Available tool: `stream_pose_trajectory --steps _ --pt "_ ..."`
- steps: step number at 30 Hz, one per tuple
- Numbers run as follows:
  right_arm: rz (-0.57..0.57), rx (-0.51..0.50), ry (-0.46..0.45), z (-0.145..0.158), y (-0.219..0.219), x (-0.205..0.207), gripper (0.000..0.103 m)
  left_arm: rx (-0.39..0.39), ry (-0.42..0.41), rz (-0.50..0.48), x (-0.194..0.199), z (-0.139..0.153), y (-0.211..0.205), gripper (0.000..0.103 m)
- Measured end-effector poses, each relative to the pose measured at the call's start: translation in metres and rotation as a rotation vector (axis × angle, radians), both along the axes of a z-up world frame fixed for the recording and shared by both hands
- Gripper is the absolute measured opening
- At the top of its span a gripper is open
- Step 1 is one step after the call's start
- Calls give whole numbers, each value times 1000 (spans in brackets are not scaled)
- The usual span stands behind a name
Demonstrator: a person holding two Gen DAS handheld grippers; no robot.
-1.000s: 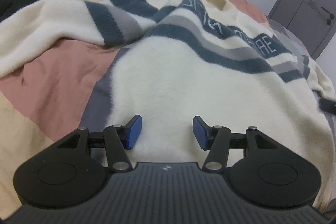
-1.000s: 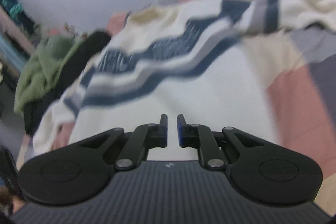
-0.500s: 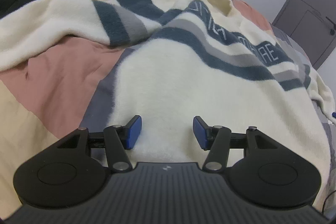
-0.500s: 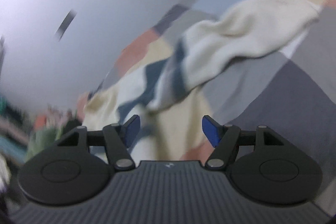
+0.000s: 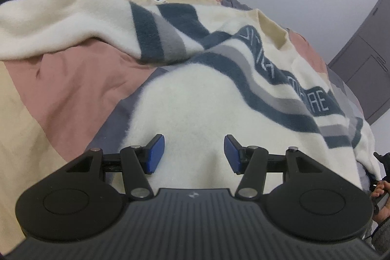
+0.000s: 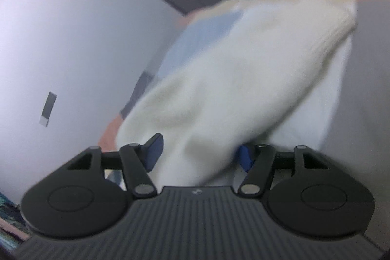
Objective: Fold large clothes
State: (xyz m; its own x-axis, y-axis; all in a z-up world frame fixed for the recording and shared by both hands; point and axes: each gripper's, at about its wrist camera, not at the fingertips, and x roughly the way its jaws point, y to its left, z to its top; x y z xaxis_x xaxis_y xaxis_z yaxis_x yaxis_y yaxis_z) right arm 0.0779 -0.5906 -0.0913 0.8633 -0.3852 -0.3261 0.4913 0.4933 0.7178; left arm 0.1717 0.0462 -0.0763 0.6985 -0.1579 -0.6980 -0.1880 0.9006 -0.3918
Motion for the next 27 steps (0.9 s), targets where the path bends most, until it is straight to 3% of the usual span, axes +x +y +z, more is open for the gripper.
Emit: stream_pose_trajectory --steps 4,6,7,10,19,27 --pt "-71 -58 17 7 -28 17 48 -4 8 29 5 -1 -1 60" --pt "-91 -70 51 11 -43 25 27 -4 12 40 8 -1 -3 60" --pt "-105 -86 83 14 -51 28 12 -2 15 44 10 -1 -3 60" --pt "-117 -182 151 29 -69 38 9 3 25 59 14 0 -6 60" --pt "-147 -394 222 91 -102 71 8 65 41 32 34 4 -20 60" --pt "-30 -584 210 156 -51 95 9 64 29 14 35 10 -18 60"
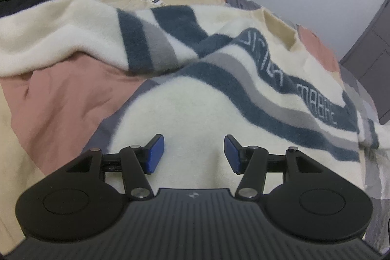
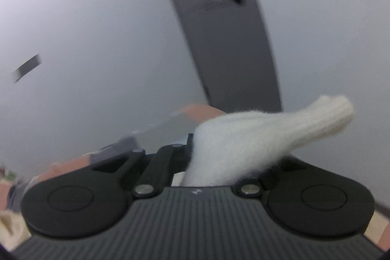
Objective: Fold large clothes
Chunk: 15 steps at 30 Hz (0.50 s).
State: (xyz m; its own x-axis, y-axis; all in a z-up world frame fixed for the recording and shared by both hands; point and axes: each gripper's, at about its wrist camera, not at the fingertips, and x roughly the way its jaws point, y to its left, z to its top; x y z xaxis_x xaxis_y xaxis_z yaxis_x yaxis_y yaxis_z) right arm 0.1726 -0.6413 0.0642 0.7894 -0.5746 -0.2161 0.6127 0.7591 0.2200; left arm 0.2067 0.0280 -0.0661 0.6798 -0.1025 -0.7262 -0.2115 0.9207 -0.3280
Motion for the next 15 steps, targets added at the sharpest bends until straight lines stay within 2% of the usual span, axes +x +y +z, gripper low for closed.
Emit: stream_pose_trajectory --steps 5,9,12,15 --pt "153 -171 42 49 86 5 9 -31 -61 -21 -11 14 7 60" --pt "247 -314 81 78 166 3 9 -4 -114 -63 -24 27 10 60" --pt "296 -421 140 88 227 4 10 -16 -190 -110 -38 40 18 61" --pt "366 -498 152 93 285 -3 9 25 -245 -144 -50 51 25 61"
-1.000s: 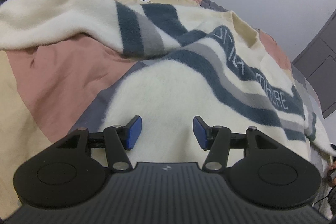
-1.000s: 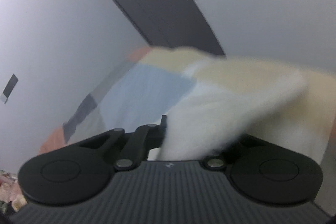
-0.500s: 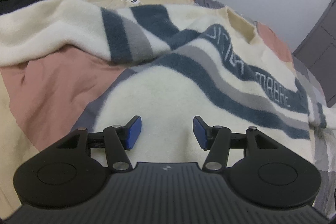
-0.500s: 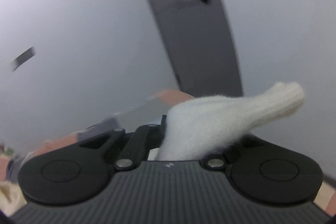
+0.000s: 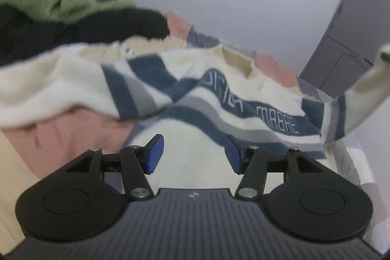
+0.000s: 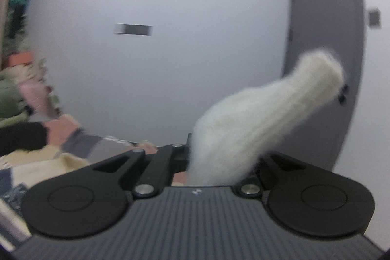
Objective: Fold large clothes
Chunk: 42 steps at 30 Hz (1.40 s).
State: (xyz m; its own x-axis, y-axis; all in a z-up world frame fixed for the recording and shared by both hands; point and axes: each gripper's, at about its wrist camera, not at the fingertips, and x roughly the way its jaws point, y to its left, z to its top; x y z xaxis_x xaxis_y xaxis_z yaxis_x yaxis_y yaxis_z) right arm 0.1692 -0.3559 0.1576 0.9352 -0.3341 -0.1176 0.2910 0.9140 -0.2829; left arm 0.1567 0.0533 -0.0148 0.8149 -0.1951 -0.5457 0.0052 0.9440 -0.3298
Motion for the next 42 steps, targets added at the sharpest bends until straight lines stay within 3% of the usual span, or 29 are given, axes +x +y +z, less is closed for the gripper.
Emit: stream_pose_trajectory --steps 4,8,14,20,22,24,26,28,32,36,42 --pt "84 -111 43 -9 74 -8 10 58 -69 -7 -14 8 8 61" --pt "189 -198 115 -36 129 -7 10 -16 -77 -10 -19 8 26 62" --pt "322 -303 282 -112 216 -21 11 -72 -64 1 -14 6 50 62" --pt "373 -338 439 -187 268 -29 12 -134 -32 17 -13 -5 70 62" --pt "381 -324 500 -204 270 -27 15 -151 -25 18 -12 -7 71 62" --pt "412 -309 564 -219 274 -30 27 -166 -20 13 -9 -9 70 62" --pt "477 -291 609 -228 274 -38 61 -173 -22 3 -8 -10 67 62" --pt "545 -257 626 -228 277 -49 75 -168 -25 -5 -8 -10 63 62" --pt "643 -101 625 -212 276 -69 75 -182 -14 -2 -7 -14 58 62" --pt "657 69 559 -194 270 -76 75 -191 -8 -22 -5 -17 51 62" --pt "478 257 448 -179 235 -72 75 -173 -12 -56 -3 -20 34 62"
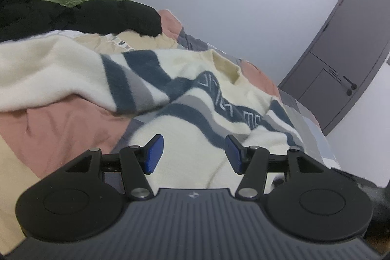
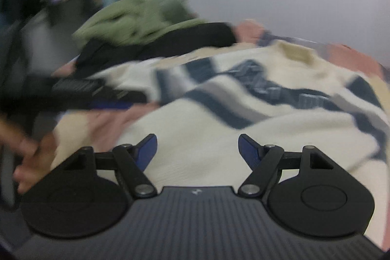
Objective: Fold large clothes
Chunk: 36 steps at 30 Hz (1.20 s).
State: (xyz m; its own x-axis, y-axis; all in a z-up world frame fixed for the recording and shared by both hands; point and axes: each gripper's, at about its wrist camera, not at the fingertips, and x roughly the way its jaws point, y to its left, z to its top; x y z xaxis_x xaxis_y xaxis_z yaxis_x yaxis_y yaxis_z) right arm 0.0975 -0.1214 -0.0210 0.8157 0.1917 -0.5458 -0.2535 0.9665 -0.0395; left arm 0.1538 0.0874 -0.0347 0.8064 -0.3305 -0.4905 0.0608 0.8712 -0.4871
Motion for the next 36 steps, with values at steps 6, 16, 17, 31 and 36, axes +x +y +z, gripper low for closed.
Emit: stream_pose_trajectory --steps 6,16,17,31,36 --pt "-293 188 -16 -1 -57 19 75 -11 2 -43 8 -4 -17 62" --pt "-344 234 54 -37 -84 36 52 53 37 -175 19 -24 -66 61" --pt "-342 223 64 -40 -84 40 52 61 33 -188 19 -26 -70 61" --pt "-354 172 133 -60 -87 57 49 191 149 -188 21 -45 -90 60" --pt "-354 148 130 -59 -85 55 48 146 99 -67 19 -24 -61 62"
